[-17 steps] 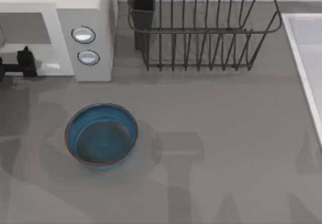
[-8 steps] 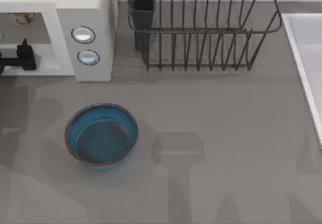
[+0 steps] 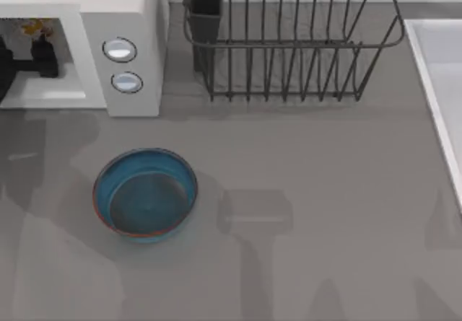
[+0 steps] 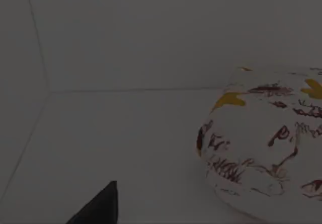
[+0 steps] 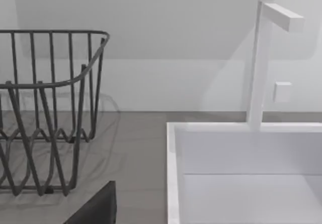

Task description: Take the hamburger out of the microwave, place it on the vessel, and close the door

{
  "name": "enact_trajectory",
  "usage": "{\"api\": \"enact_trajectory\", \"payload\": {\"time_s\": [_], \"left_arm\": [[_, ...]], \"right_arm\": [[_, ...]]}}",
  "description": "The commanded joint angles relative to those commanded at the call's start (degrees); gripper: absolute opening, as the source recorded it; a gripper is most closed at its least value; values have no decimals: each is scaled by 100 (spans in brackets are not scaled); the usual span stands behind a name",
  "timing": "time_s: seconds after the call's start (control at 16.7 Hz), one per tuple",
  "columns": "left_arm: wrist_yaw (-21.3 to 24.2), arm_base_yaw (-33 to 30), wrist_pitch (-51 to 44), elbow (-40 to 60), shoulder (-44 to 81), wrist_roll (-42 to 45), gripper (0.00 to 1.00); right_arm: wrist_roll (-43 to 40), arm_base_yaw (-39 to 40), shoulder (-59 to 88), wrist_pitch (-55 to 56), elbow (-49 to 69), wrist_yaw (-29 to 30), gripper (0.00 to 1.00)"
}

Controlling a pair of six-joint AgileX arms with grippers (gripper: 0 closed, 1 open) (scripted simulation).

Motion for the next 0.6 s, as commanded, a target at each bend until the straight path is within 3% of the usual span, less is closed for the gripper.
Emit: {"api": "enact_trajectory", "payload": {"time_s": [0.36, 0.6], "left_arm": [[-144, -157, -1372, 2549, 1326, -54, 100], [-215, -233, -2015, 3452, 1848, -81, 100]], "right_arm": [[0, 0, 0, 0, 0, 0, 100], [0, 0, 0, 0, 0, 0, 100]]}}
